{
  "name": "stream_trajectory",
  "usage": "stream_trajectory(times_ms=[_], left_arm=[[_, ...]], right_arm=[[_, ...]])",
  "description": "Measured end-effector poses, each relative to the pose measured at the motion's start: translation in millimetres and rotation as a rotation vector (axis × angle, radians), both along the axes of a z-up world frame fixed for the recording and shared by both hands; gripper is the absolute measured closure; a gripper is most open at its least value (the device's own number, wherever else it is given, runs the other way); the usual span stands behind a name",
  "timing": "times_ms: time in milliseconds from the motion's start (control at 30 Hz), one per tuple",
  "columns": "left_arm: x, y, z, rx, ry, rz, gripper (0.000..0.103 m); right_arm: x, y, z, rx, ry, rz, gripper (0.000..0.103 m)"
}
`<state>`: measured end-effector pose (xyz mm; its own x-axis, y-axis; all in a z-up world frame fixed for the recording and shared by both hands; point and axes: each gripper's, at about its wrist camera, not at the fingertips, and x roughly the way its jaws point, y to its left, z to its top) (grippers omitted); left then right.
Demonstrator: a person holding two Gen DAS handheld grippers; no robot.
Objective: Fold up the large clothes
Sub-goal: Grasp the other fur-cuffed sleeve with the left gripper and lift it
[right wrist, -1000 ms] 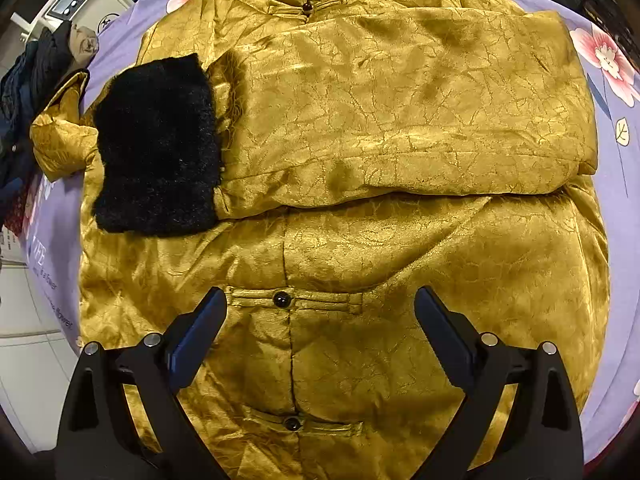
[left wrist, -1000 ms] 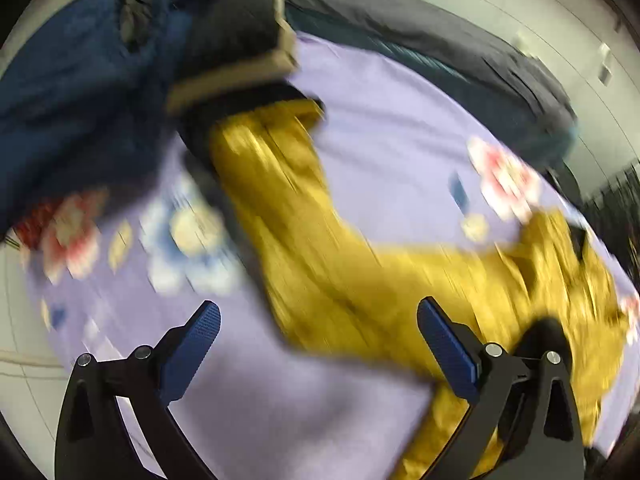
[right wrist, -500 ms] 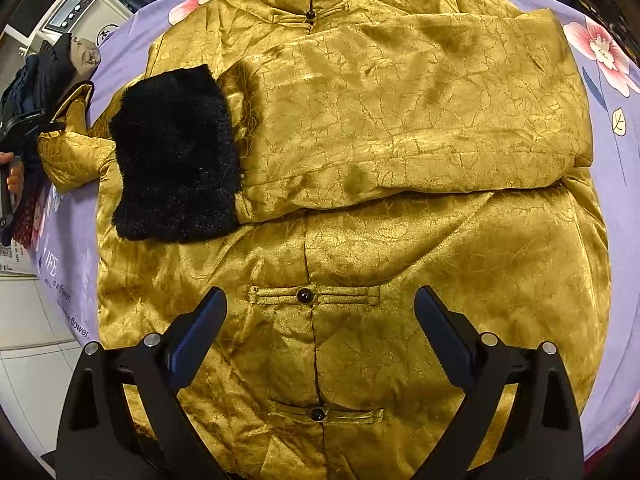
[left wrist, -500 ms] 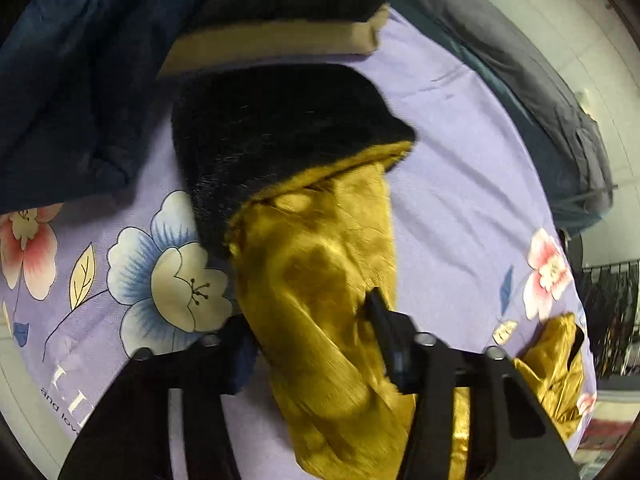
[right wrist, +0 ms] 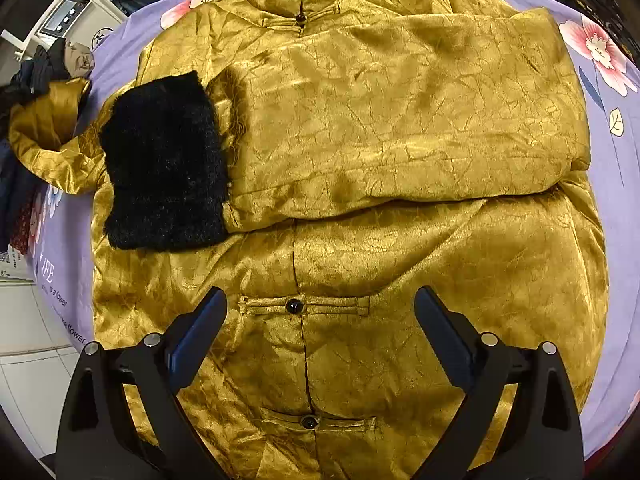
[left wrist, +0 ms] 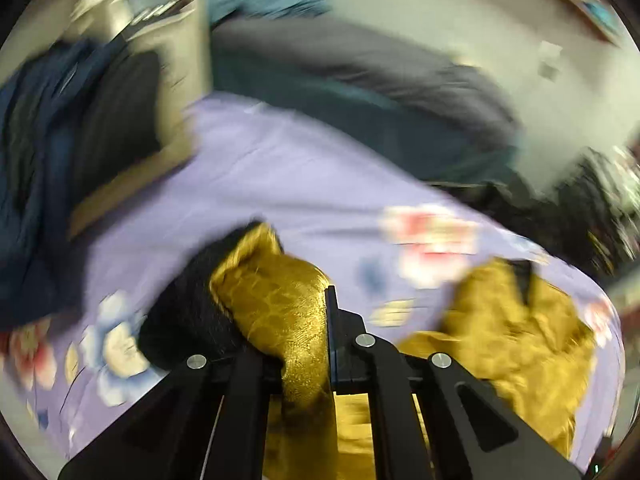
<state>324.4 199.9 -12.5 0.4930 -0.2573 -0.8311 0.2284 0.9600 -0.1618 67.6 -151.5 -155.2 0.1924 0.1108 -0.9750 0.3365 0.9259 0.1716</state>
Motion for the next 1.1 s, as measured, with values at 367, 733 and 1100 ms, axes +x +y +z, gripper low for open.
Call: stream_trajectory(times_ms=[367,733,1100], left_arm=[[-119,-194,-15,0.039,-0.022,-0.463,0.097],[-192,-238,-98,0.393,0.015,-0.723,0.094],[-208,-245,-80,0.313,0.002,-0.787,0.044]], right_arm=[[-15,-28,4,0.005,-0.022,-0.068,0.010],[-29,-70,5,0.012,-0.040,-0.158,0.010],[-8,-112,36,-0.025,-0.122,-0.233,0.010]])
